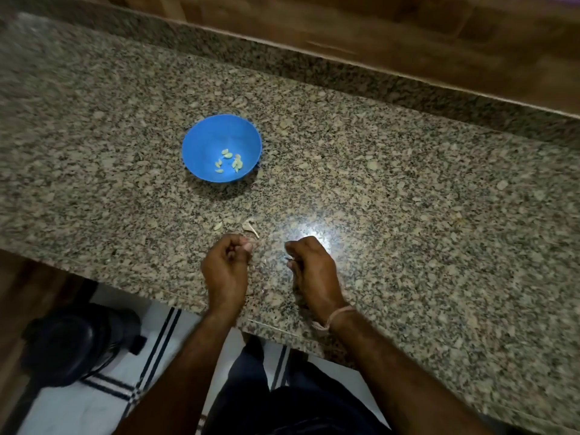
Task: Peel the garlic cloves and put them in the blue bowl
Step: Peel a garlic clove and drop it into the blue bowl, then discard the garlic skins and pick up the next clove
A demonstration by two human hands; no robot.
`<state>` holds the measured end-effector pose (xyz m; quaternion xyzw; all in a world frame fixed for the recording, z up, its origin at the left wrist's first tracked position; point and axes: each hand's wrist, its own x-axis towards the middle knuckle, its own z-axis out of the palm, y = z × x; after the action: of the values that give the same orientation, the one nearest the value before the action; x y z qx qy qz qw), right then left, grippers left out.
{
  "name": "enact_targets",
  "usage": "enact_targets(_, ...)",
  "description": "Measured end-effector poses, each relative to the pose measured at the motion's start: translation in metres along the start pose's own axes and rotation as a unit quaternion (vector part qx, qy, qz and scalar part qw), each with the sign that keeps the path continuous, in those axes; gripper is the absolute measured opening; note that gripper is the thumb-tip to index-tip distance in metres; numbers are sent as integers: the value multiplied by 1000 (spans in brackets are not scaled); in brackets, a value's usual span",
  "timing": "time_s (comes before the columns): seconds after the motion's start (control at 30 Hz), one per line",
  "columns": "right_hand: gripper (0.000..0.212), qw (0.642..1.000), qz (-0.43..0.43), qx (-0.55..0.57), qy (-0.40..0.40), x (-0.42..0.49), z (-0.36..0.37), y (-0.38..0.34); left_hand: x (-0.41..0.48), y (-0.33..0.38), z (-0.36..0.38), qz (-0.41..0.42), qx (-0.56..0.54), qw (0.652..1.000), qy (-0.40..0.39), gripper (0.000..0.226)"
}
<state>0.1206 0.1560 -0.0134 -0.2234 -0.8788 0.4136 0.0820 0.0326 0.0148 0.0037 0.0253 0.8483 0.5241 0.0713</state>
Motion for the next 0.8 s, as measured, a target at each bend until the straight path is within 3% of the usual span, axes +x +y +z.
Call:
enact_targets(0.23,36,995,-45,27,-82,15,16,-20,-6,-16,-15,-64,-14,996,53,15)
enact_targets(0.43,53,991,-59,70,-99,4,5,-9,-14,-22,-16,-81,-33,994,58,25)
enact_targets(0.6,34,990,-92,-9,-106,10,22,-18,-18,-25,-14,-97,-34,993,56,18)
enact_targets(0.8,11,981,-141,-120,-56,12,26,-34,-16,-24,-14,-109,-19,993,48,23)
